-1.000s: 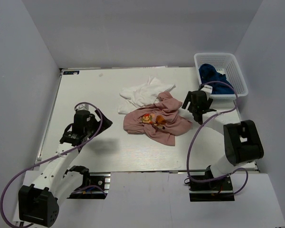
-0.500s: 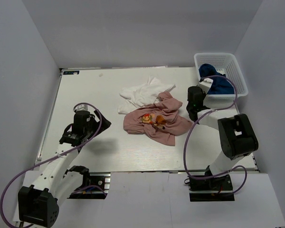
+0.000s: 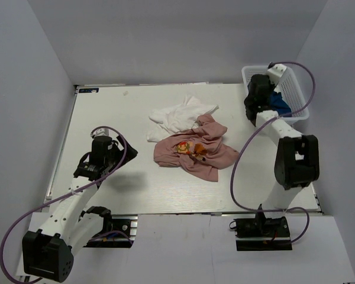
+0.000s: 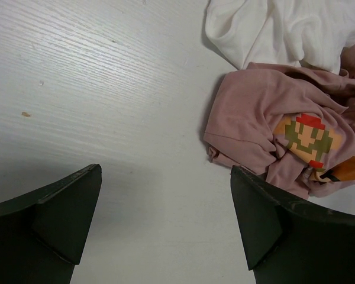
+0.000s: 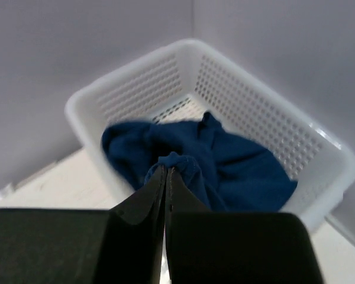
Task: Fold and stack the t-shirts
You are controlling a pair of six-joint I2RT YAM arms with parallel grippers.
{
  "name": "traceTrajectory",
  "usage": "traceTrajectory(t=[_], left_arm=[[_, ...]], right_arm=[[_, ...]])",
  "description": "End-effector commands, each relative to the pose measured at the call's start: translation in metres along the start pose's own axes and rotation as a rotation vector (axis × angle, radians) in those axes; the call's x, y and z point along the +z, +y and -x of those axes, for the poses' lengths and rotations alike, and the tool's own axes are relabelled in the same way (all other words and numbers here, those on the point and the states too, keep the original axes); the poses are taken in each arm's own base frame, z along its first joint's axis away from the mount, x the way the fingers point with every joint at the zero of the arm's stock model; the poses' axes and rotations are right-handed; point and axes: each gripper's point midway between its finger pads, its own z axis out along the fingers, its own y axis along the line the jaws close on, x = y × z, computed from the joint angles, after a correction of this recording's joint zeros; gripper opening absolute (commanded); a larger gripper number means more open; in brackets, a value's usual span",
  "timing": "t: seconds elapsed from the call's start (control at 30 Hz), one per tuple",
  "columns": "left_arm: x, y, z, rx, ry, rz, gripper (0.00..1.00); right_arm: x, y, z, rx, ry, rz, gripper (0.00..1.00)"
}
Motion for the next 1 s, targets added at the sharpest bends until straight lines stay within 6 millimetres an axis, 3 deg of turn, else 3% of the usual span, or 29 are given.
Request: traceTrajectory(t=[0.0,0.03,0.07,0.1,0.13,0.17,0.23,0.33,0.4,0.43,0.47,0.5,0.53,0.57,0.6,0.63,0.7,0.73,0.77,0.8,0.87,0.9,0.97], left_arm=[[-0.009,-0.005,0.014,0.01,-0.04,0.008,1.0],[-0.01,-0.008,0.017,0.01,-0.047,0.003,1.0],[-0.011,-0.008,0.017,0.01,-0.047,0.003,1.0],[-0.011,-0.008,0.017,0.01,-0.047,0.003,1.0],[-0.013,-0.01,0.019,0.01,-0.048,0.002,1.0],[-0.011,-0.009,0.018,0.01,-0.041,0.008,1.0],[-0.011,-0.006,0.018,-0.002,-0.041,0.021,1.0],[-0.012,-0.009,0.021,0.007,-0.049,0.015,1.0],[-0.013,-0.01,0.02,0.007,-0.042,0.007,1.0],[-0.013,-0.01,0.02,0.007,-0.042,0.007,1.0],[-0.012,-0.012,0.022,0.006,-0.05,0.0,1.0],[-0.012,-0.012,0.022,0.006,-0.05,-0.001,1.0],[-0.012,-0.016,0.023,0.006,-0.052,-0.017,1.0],[-0.013,-0.019,0.023,0.006,-0.049,-0.034,1.0],[-0.013,-0.02,0.022,0.016,-0.043,-0.041,1.0],[-0.011,-0.02,0.02,0.016,-0.03,-0.042,1.0],[-0.012,-0.022,0.017,0.026,-0.017,-0.057,1.0],[-0.012,-0.022,0.017,0.026,-0.017,-0.057,1.0],[-0.012,-0.022,0.017,0.026,-0.017,-0.057,1.0],[-0.012,-0.024,0.016,0.026,-0.008,-0.067,1.0],[-0.013,-0.026,0.014,0.027,-0.001,-0.075,1.0],[-0.014,-0.029,0.018,0.027,-0.009,-0.082,1.0],[-0.016,-0.027,0.019,0.026,-0.015,-0.076,1.0]], right_arm=[[0.051,-0.017,-0.009,-0.018,0.092,-0.076,0.0],[0.073,-0.033,-0.047,-0.051,0.213,-0.063,0.0],[0.081,-0.025,-0.038,-0.023,0.246,-0.041,0.0],[0.112,-0.041,-0.051,-0.023,0.283,-0.057,0.0],[0.107,-0.026,-0.071,-0.049,0.382,0.049,0.0],[0.111,-0.022,-0.063,-0.077,0.384,0.073,0.37],[0.112,-0.011,-0.066,-0.108,0.397,0.126,0.87],[0.098,0.002,-0.04,-0.111,0.378,0.205,0.9],[0.076,0.013,-0.015,-0.102,0.356,0.305,0.9],[0.053,0.019,0.033,-0.074,0.275,0.346,0.9],[0.038,0.023,0.017,-0.078,0.321,0.396,0.9],[0.026,0.026,0.022,-0.062,0.328,0.423,0.9],[0.004,0.025,0.058,-0.039,0.271,0.46,0.9],[-0.023,0.043,0.032,-0.06,0.346,0.547,0.9],[-0.038,0.052,0.028,-0.067,0.361,0.587,0.9],[-0.064,0.047,0.037,-0.051,0.354,0.619,0.9],[-0.106,0.059,-0.002,-0.059,0.415,0.699,0.9],[-0.121,0.066,-0.007,-0.054,0.424,0.757,0.9],[-0.137,0.069,0.001,-0.044,0.396,0.8,0.9],[-0.168,0.081,-0.034,-0.08,0.471,0.869,0.9],[-0.193,0.084,-0.055,-0.118,0.534,0.907,0.9],[-0.223,0.094,-0.074,-0.153,0.586,0.959,0.9],[-0.25,0.097,-0.097,-0.149,0.675,0.967,0.9]])
